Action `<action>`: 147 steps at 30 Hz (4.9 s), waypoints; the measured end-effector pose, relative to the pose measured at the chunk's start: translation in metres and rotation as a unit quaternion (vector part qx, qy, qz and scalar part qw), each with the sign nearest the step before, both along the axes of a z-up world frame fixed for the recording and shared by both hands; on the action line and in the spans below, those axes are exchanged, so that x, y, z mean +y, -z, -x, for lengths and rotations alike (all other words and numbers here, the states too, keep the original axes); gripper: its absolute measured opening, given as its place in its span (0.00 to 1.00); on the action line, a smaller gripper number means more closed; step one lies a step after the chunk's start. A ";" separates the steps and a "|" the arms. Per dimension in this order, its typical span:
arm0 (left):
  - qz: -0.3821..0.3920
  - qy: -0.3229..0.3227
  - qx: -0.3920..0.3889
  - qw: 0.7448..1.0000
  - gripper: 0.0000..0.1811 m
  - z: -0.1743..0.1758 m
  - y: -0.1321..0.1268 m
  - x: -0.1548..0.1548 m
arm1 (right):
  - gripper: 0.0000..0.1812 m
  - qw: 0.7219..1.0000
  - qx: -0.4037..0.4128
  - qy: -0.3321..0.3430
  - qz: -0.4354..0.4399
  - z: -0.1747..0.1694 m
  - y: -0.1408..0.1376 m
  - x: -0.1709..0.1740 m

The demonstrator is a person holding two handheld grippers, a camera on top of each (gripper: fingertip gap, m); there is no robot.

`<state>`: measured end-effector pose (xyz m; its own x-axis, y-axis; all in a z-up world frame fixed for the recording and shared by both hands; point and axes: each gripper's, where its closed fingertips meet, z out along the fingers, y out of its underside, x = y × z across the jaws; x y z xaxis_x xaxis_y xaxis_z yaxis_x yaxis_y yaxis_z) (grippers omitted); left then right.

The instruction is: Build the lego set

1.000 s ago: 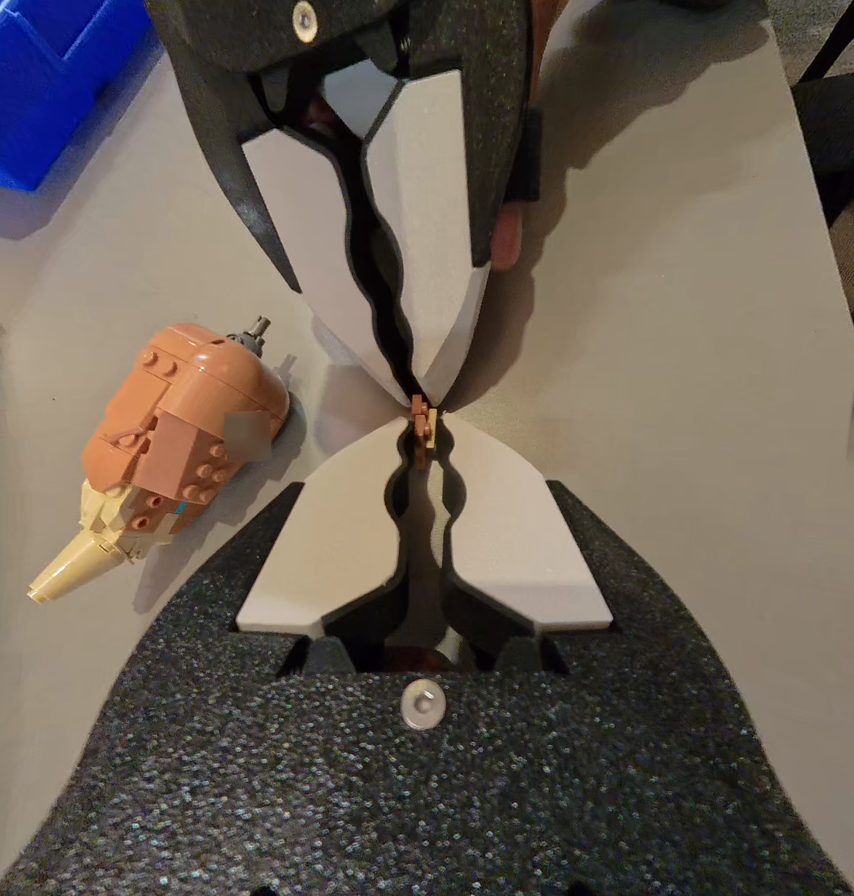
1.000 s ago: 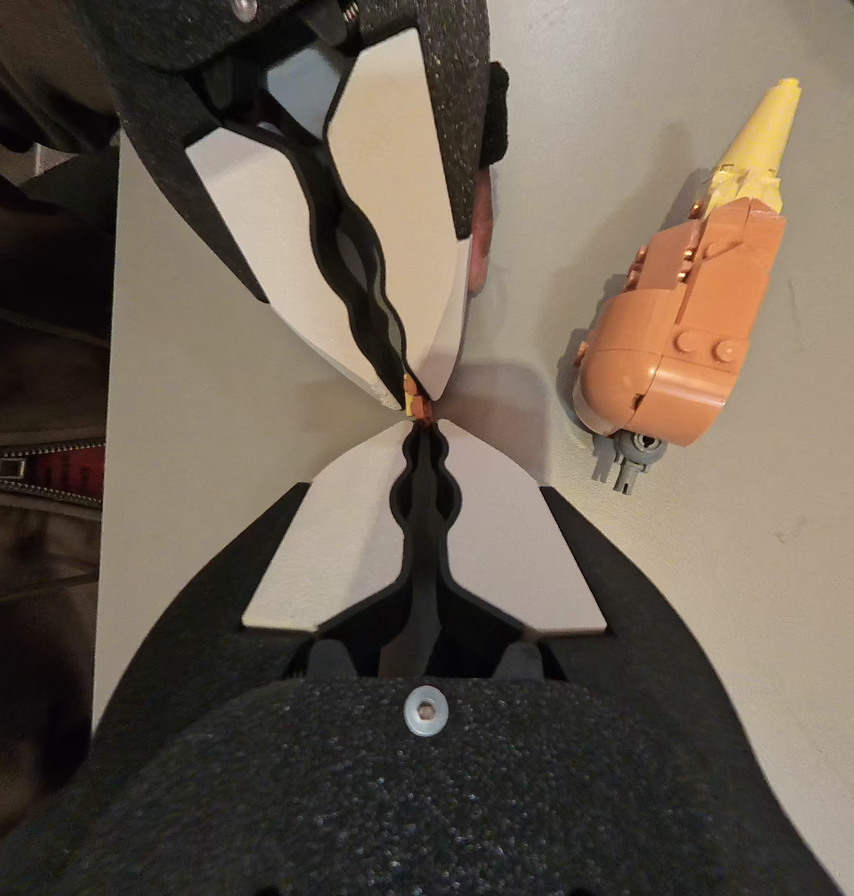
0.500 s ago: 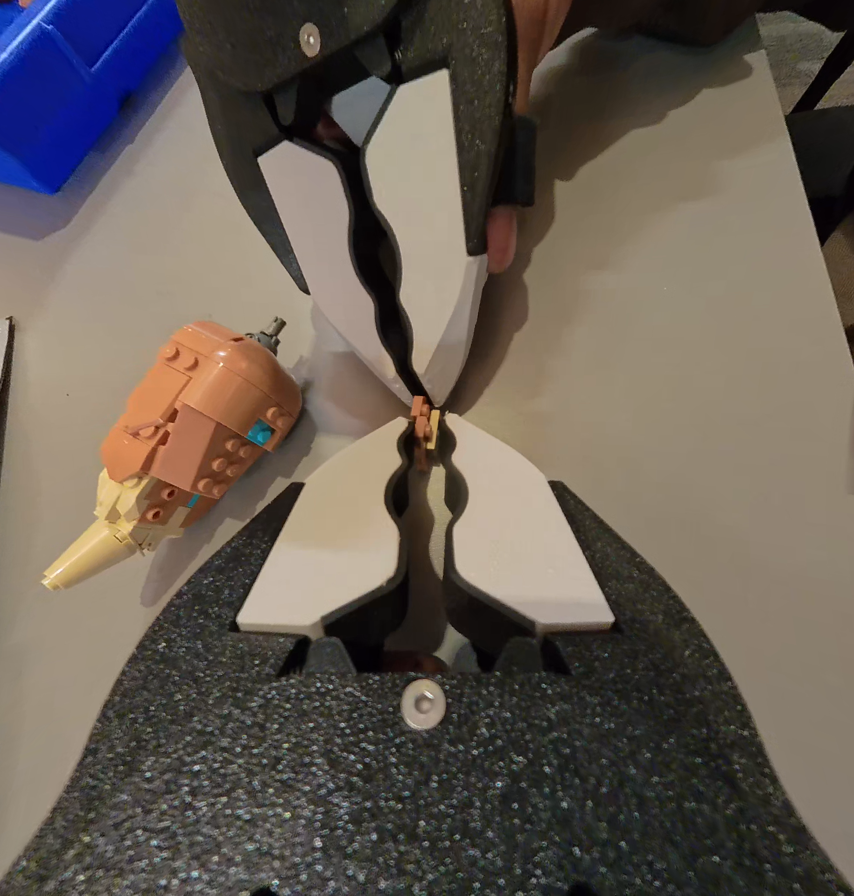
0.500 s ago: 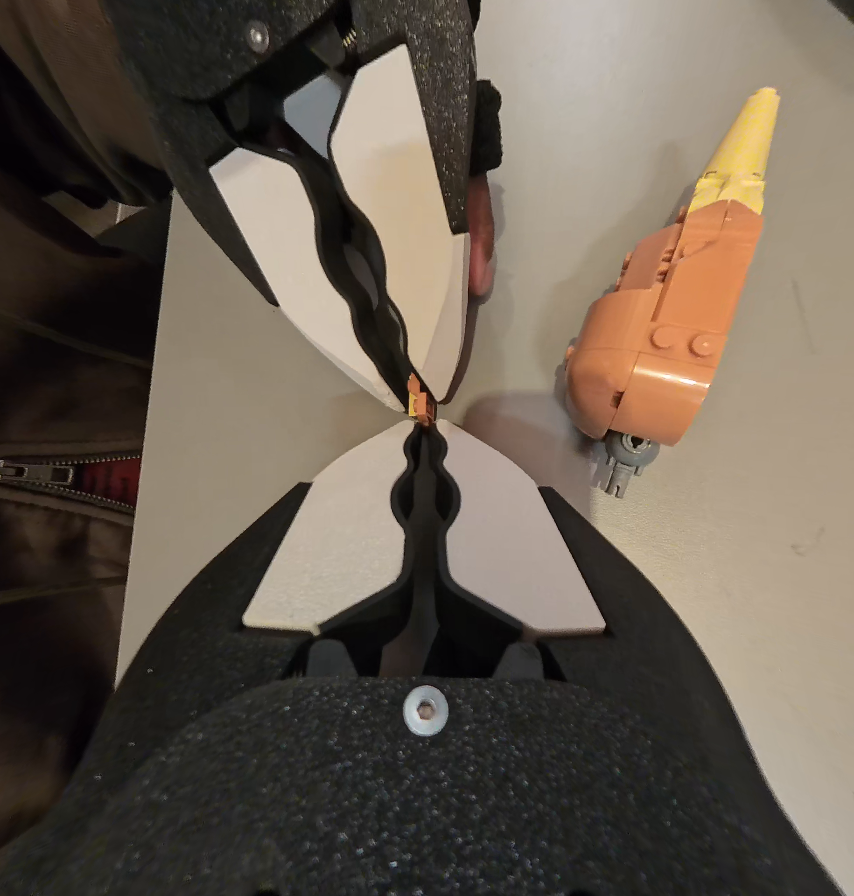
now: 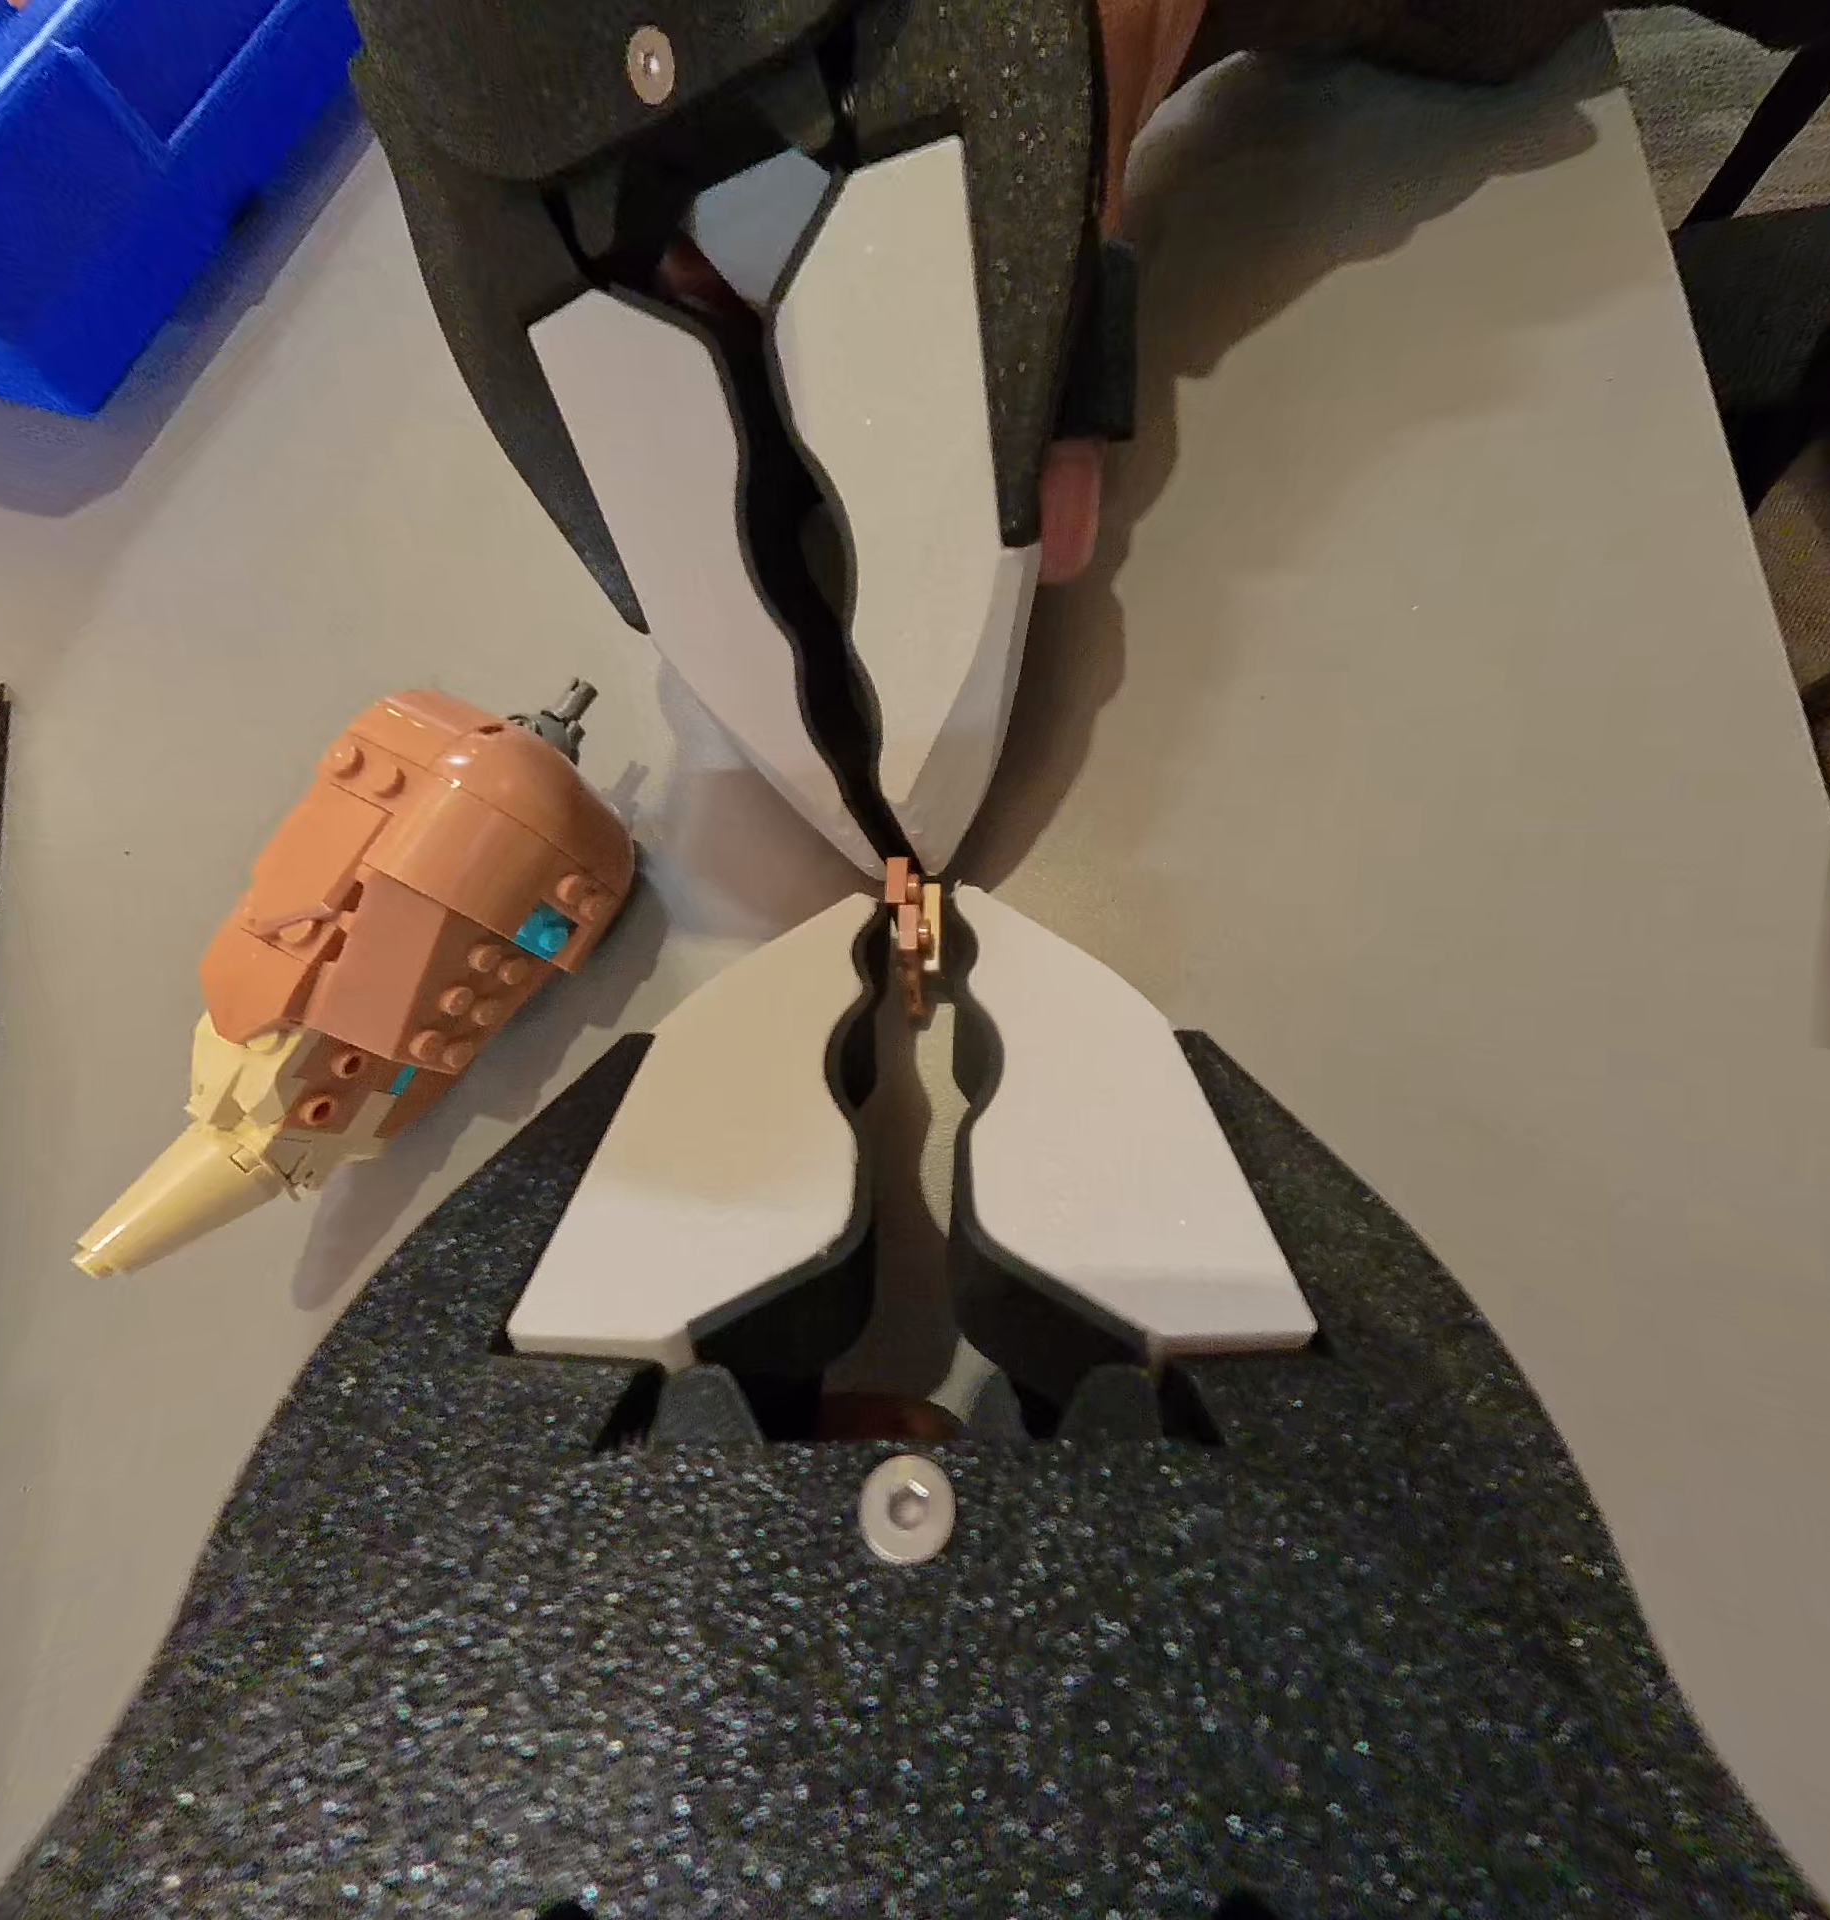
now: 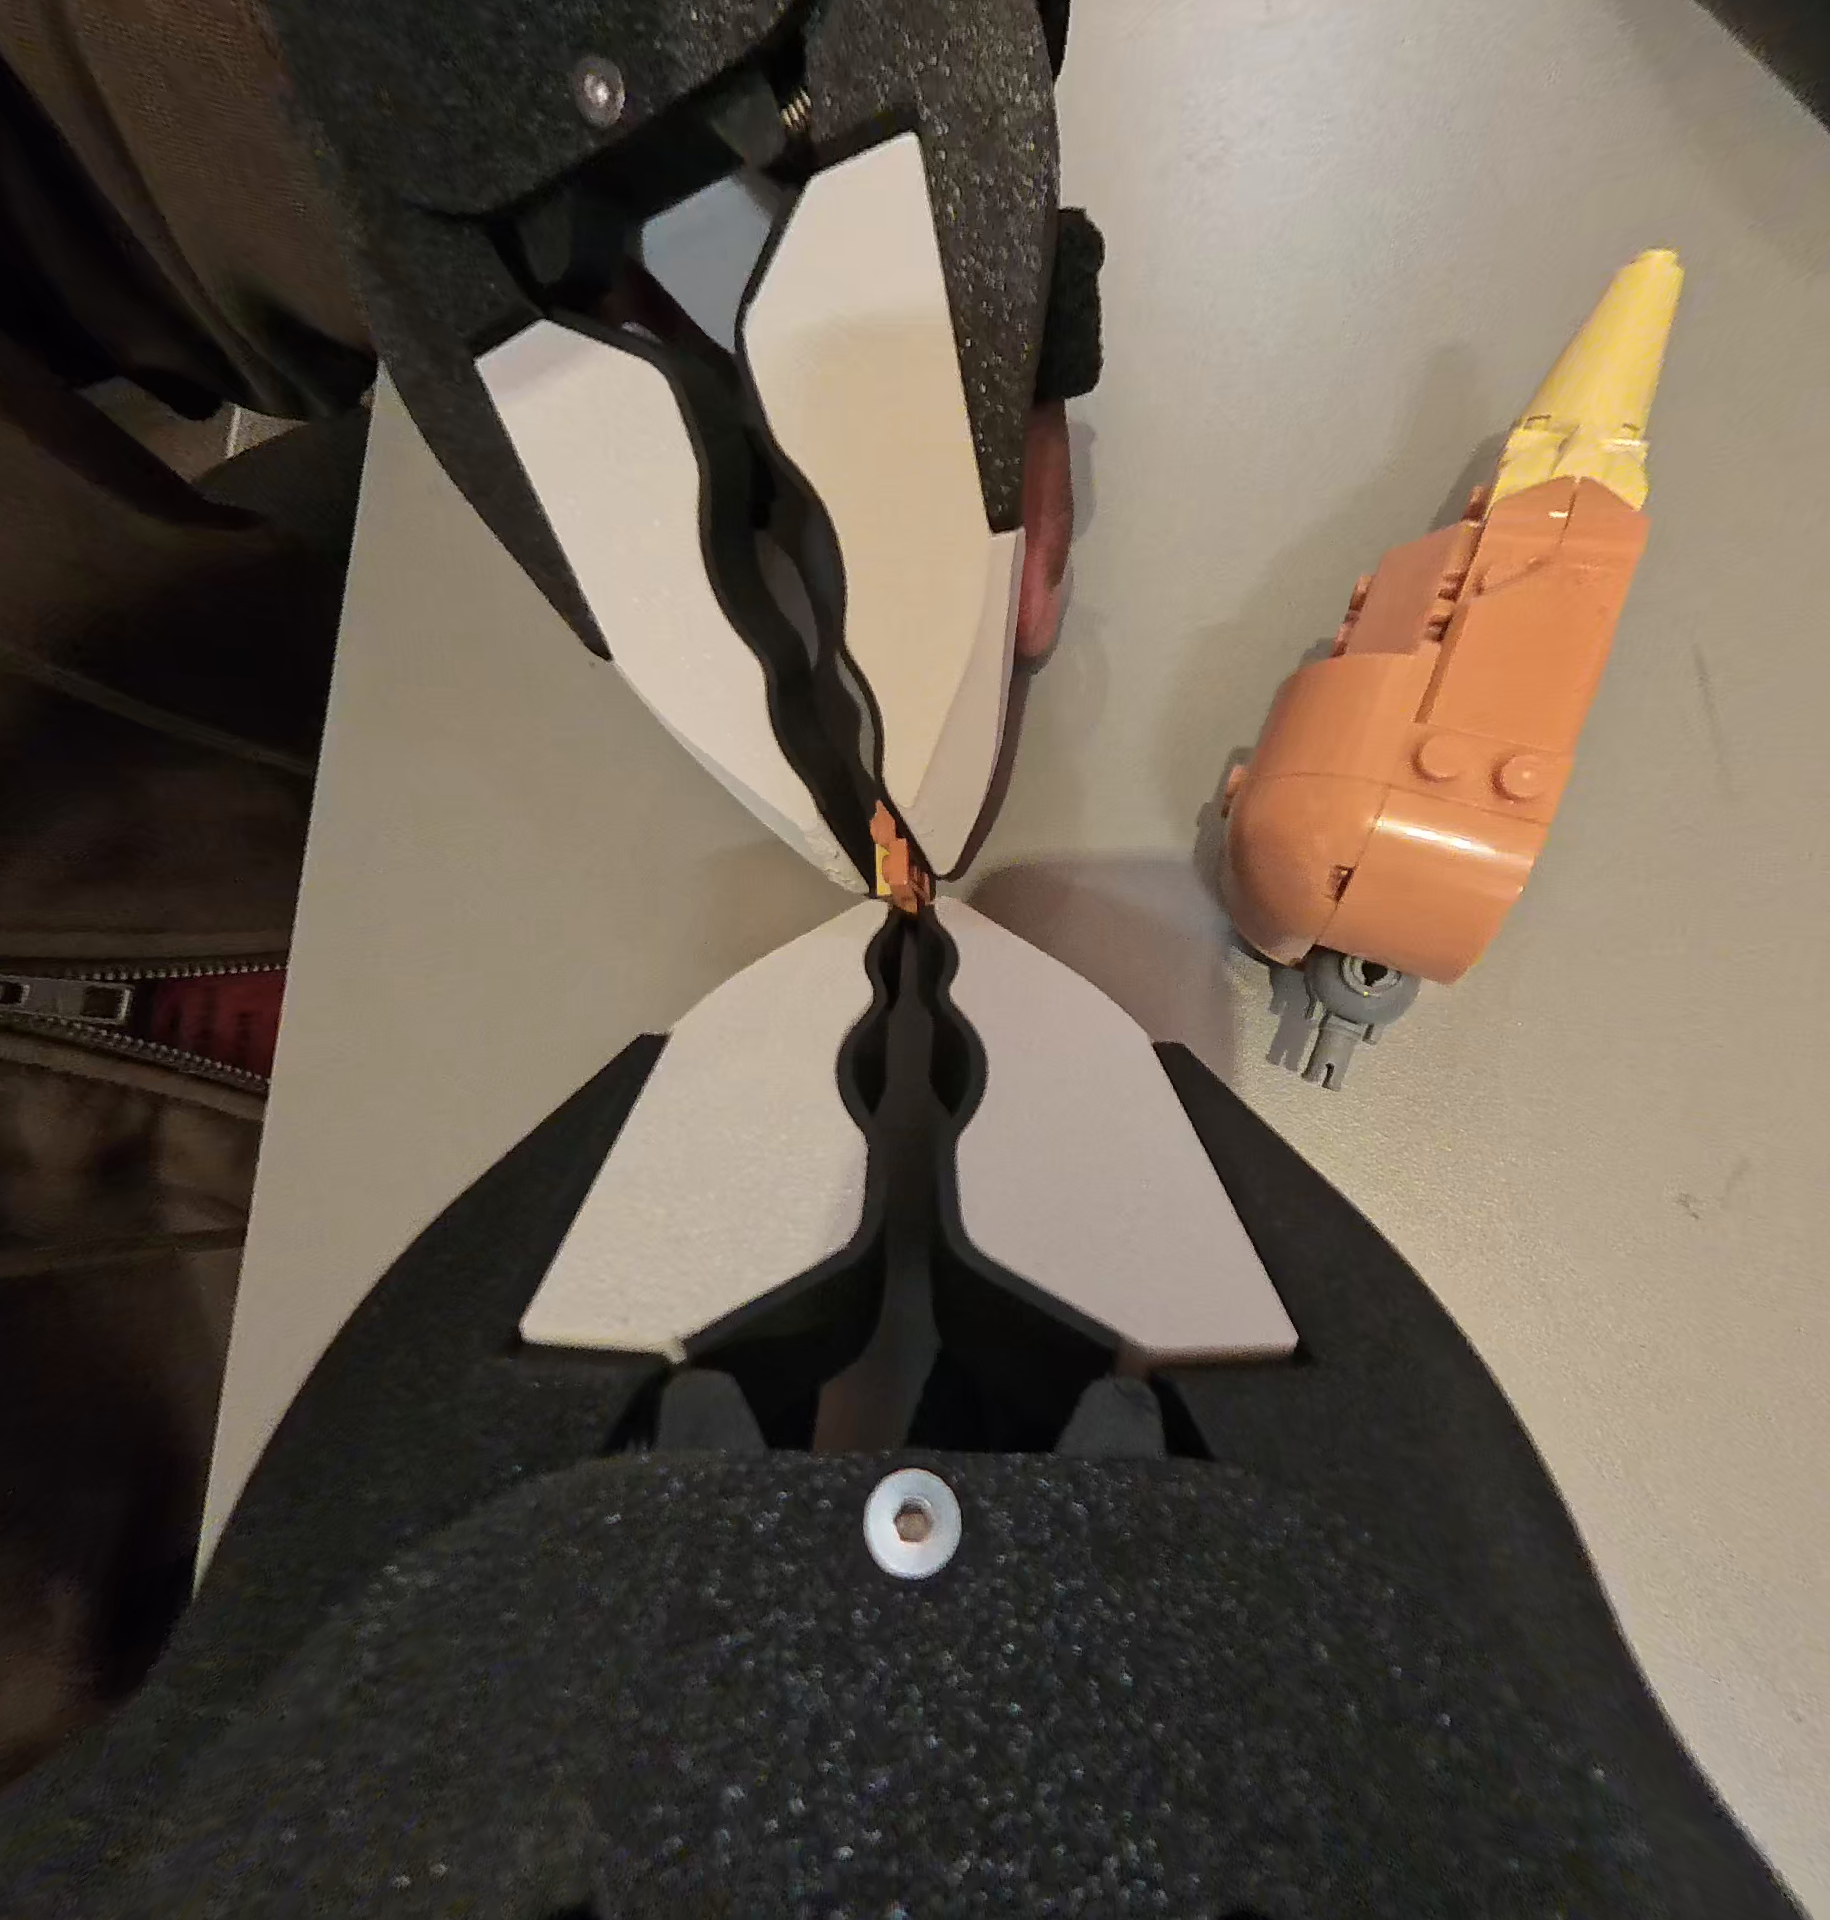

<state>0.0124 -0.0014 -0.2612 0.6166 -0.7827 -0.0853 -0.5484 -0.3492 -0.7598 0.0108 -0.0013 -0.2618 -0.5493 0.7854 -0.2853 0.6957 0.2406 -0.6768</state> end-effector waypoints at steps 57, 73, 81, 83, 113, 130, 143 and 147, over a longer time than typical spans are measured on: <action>-0.011 0.022 0.002 1.000 0.04 -0.002 -0.002 -0.004 | 0.01 1.000 -0.003 0.003 -0.001 -0.002 0.000 -0.006; -0.016 0.031 -0.028 0.999 0.04 -0.002 -0.009 -0.005 | 0.03 0.999 0.026 -0.003 0.029 -0.004 -0.014 -0.002; -0.023 0.023 -0.075 0.997 0.04 0.000 -0.020 -0.003 | 0.10 0.999 0.043 0.000 0.025 -0.003 -0.017 -0.003; -0.027 0.017 -0.100 0.994 0.04 0.002 -0.026 -0.002 | 0.12 0.998 0.051 0.005 0.033 -0.002 -0.021 -0.002; -0.041 -0.055 -0.381 0.922 0.04 0.025 -0.086 0.016 | 0.05 0.961 0.228 0.132 0.085 0.029 -0.081 0.011; -0.087 -0.048 -0.335 0.937 0.04 0.022 -0.087 0.014 | 0.02 0.962 0.216 0.128 0.103 0.027 -0.077 0.013; -0.150 -0.025 -0.274 0.950 0.03 0.016 -0.093 0.009 | 0.10 0.954 0.269 0.105 0.080 0.024 -0.087 0.004; -0.162 -0.009 -0.271 0.949 0.03 0.015 -0.096 0.005 | 0.09 0.950 0.285 0.098 0.080 0.023 -0.092 0.002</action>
<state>-0.0024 0.0032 -0.1648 0.6516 -0.7585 0.0144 -0.0418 -0.0549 -0.9976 -0.0120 0.0005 -0.1703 -0.4973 0.8606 -0.1098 0.2266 0.0066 -0.9740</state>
